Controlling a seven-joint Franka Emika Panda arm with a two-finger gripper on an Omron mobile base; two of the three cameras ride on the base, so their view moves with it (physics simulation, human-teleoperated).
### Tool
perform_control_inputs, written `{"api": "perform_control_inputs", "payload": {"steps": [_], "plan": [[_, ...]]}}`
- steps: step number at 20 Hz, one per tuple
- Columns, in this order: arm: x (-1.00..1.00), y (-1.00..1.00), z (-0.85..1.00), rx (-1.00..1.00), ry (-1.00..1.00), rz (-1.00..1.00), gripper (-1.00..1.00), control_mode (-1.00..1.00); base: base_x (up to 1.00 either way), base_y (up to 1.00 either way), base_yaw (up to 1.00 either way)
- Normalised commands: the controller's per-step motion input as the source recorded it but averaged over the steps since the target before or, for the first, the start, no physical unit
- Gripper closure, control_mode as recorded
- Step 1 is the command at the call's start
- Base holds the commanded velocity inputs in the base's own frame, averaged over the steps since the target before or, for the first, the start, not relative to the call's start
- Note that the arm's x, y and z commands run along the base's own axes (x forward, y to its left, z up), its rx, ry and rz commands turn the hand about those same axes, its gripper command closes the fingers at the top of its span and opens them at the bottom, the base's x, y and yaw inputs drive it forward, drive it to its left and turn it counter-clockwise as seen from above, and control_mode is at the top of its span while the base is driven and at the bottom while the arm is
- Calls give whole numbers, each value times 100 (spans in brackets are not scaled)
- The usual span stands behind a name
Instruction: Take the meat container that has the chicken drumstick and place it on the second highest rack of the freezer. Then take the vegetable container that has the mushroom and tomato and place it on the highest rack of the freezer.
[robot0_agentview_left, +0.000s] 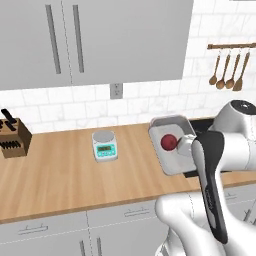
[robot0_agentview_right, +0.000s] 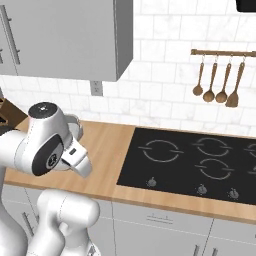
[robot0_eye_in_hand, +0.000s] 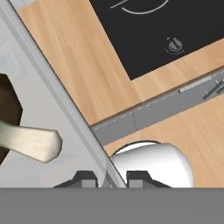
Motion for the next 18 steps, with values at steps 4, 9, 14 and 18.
{"api": "perform_control_inputs", "payload": {"steps": [4,9,14,18], "plan": [[0,0,0,0,0,0,100,100,-53,16,0],[0,0,0,0,0,0,100,100,-54,61,9],[0,0,0,0,0,0,100,100,-7,100,39],[0,0,0,0,0,0,100,100,-8,100,60]]}}
